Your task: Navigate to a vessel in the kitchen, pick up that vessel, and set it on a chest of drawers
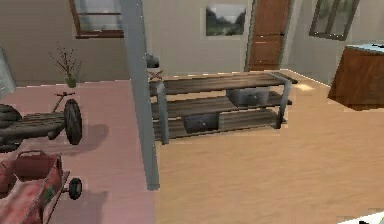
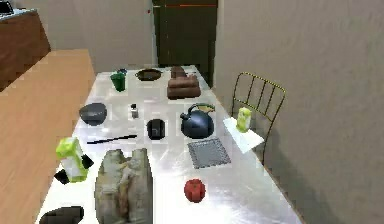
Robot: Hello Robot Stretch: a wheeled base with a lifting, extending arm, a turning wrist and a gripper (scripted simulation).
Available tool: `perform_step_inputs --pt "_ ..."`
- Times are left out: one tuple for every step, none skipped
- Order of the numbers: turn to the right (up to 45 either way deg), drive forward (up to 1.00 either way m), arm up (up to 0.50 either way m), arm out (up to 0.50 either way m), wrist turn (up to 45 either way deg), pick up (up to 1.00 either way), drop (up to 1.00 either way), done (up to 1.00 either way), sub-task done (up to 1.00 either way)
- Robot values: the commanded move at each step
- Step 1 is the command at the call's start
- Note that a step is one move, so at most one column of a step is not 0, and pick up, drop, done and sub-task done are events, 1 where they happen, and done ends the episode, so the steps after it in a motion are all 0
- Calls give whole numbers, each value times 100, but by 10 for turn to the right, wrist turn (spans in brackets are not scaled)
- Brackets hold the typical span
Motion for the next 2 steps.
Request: perform_step_inputs --pt "0 30 0 0 0 0 0 0 0" --pt "90 0 0 0 0 0 0 0 0"
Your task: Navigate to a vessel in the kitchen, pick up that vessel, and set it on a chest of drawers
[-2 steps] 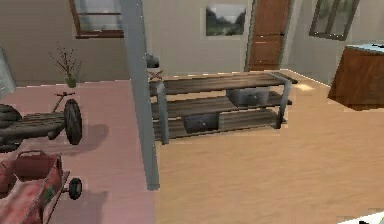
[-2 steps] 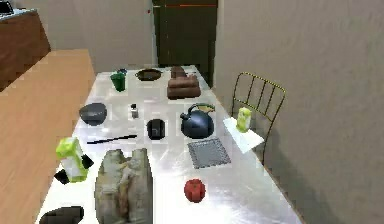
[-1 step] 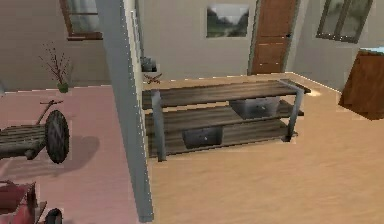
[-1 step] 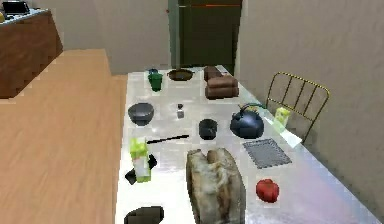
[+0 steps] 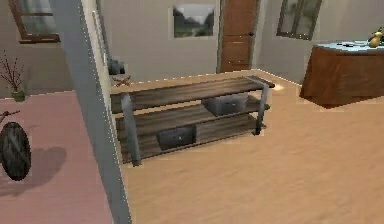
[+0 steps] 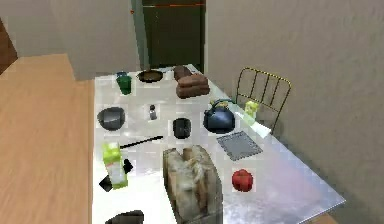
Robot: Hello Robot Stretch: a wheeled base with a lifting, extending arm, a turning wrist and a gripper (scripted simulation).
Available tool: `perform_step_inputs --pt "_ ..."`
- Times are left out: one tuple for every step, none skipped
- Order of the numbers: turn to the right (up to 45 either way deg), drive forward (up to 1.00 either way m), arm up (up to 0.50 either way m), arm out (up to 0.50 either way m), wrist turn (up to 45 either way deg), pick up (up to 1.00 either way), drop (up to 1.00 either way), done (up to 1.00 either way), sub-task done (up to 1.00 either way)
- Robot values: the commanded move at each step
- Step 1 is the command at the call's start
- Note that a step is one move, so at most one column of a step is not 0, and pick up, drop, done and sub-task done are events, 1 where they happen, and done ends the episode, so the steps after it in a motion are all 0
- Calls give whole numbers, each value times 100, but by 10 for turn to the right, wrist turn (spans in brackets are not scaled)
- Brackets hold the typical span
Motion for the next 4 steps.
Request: perform_step_inputs --pt "0 35 0 0 0 0 0 0 0" --pt "450 0 0 0 0 0 0 0 0" --pt "60 0 0 0 0 0 0 0 0" --pt "0 75 0 0 0 0 0 0 0"
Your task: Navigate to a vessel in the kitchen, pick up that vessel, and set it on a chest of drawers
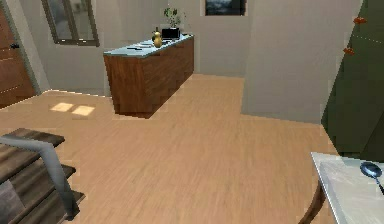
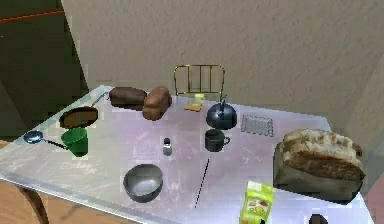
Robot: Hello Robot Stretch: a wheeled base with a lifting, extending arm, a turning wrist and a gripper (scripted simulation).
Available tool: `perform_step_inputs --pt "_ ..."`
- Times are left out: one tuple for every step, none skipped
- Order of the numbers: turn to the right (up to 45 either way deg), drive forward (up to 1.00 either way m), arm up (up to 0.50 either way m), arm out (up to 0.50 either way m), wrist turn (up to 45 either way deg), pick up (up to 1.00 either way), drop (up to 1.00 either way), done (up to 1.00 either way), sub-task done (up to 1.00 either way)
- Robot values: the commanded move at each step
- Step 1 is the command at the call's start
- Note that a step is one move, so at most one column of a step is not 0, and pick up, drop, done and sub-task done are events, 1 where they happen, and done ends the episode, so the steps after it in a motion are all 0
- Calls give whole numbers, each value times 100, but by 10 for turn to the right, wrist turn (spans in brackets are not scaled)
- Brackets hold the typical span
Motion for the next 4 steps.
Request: perform_step_inputs --pt "0 0 50 0 0 0 0 0 0" --pt "0 0 26 0 0 0 0 0 0" --pt "0 0 0 50 0 0 0 0 0" --pt "0 0 0 0 450 0 0 0 0"
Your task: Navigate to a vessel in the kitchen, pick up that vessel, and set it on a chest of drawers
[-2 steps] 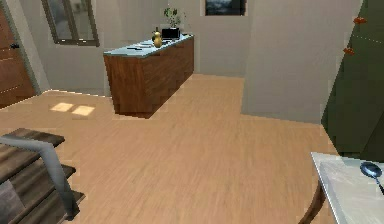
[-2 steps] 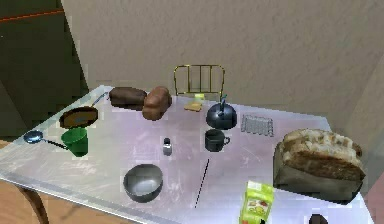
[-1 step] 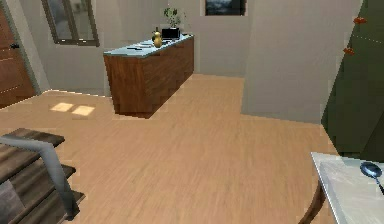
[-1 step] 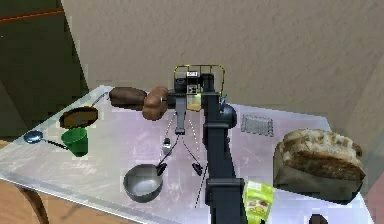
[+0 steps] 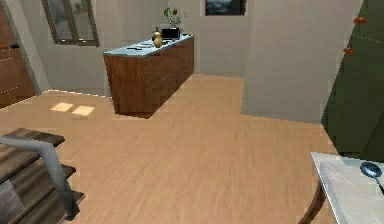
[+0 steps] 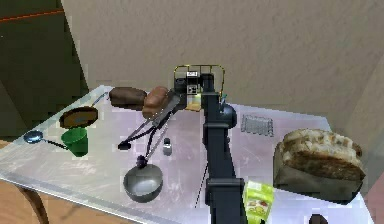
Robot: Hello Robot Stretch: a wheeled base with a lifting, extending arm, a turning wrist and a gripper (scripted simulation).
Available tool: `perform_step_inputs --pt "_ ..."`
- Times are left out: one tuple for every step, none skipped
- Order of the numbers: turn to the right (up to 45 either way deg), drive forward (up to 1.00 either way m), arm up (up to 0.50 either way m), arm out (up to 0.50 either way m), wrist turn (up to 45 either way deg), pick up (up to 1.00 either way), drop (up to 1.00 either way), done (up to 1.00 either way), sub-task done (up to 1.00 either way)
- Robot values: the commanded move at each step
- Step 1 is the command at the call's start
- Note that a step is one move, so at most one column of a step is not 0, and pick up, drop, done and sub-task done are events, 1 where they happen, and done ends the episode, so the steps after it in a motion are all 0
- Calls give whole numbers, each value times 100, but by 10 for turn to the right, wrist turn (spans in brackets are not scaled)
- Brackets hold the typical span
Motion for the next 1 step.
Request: perform_step_inputs --pt "0 0 0 0 450 0 0 0 0"
